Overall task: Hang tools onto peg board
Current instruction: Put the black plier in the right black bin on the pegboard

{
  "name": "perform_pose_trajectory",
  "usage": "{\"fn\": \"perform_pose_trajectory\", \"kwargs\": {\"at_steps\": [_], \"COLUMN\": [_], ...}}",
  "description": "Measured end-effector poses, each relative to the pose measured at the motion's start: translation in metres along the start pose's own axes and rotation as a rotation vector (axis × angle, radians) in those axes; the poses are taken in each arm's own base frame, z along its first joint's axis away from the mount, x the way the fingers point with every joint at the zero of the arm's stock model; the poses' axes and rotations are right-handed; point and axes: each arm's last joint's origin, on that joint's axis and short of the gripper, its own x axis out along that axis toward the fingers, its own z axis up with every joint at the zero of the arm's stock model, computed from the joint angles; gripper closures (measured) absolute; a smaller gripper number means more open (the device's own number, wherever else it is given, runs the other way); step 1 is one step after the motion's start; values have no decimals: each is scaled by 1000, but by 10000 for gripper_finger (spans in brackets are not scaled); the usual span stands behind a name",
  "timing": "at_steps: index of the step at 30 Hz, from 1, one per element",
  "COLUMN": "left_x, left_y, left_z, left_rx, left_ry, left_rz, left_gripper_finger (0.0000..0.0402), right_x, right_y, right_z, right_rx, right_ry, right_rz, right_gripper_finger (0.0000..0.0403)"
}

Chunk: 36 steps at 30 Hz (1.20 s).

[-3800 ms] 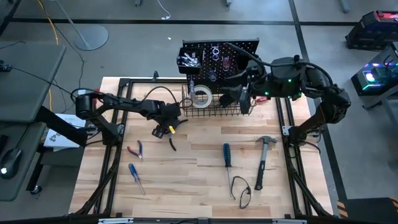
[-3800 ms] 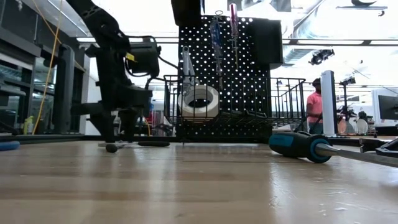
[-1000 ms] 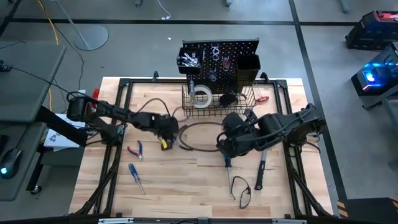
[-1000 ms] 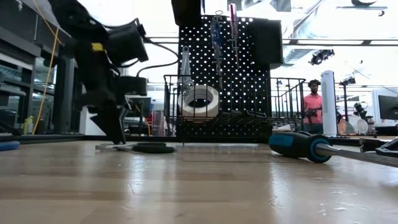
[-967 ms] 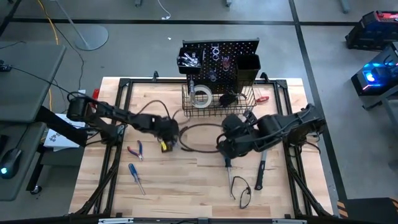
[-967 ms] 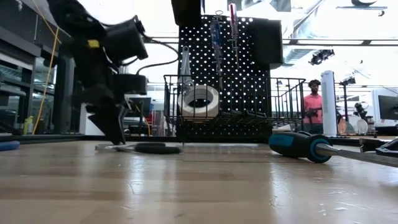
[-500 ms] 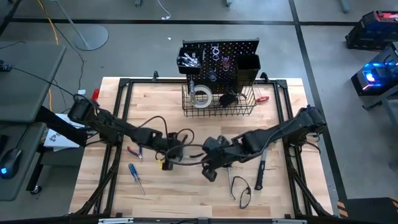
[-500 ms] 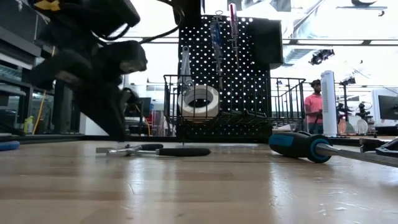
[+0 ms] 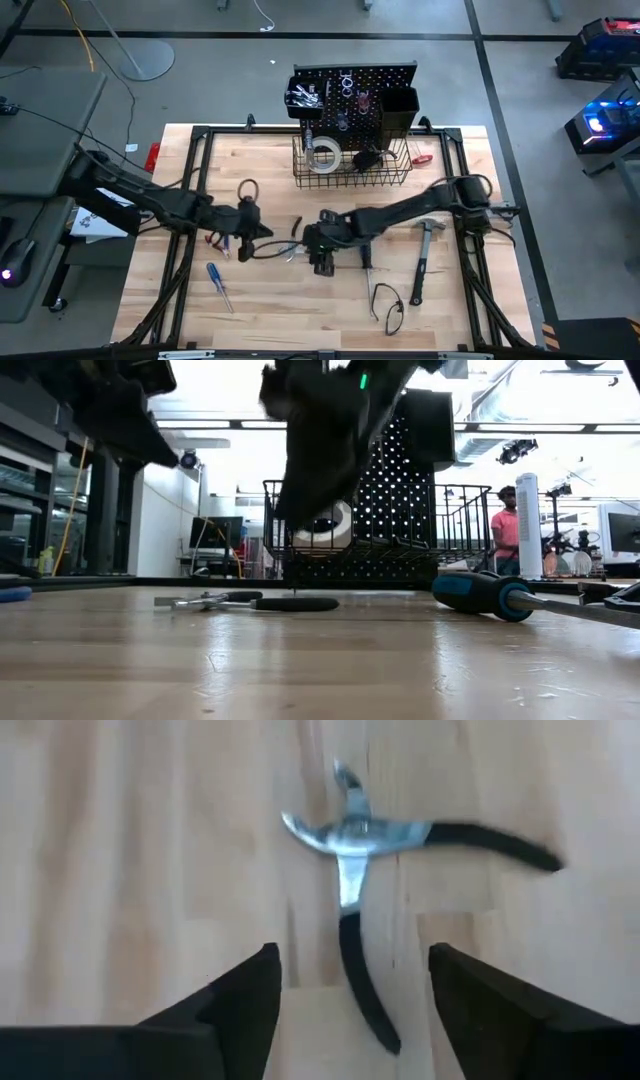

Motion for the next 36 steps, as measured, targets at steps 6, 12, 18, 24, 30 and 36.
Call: {"fn": "perform_pose_trajectory", "kwargs": {"at_steps": [6, 12, 18, 24, 30, 36], "left_x": [-10, -5, -2, -2, -4, -15], "left_y": [1, 2, 1, 2, 1, -3], "left_z": [0, -5, -6, -5, -2, 13], "left_rx": [-53, -77, -77, -102, -120, -25], "left_ry": [-50, -13, -5, -10, -43, -99], "left_rz": [63, 98, 110, 114, 103, 86], "left_gripper_finger": [401, 401, 401, 401, 401, 401], "right_x": [42, 61, 88, 99, 94, 58], "right_y": [-21, -24, -17, -2, 6, 8], "right_z": [-4, -8, -25, -38, -37, -23], "right_rx": [-98, -113, -141, -181, -168, -150], "right_ry": [33, 36, 107, 158, 168, 220], "right_rz": [98, 109, 64, 7, -17, 5], "right_gripper_finger": [156, 168, 223, 346, 391, 395]}}
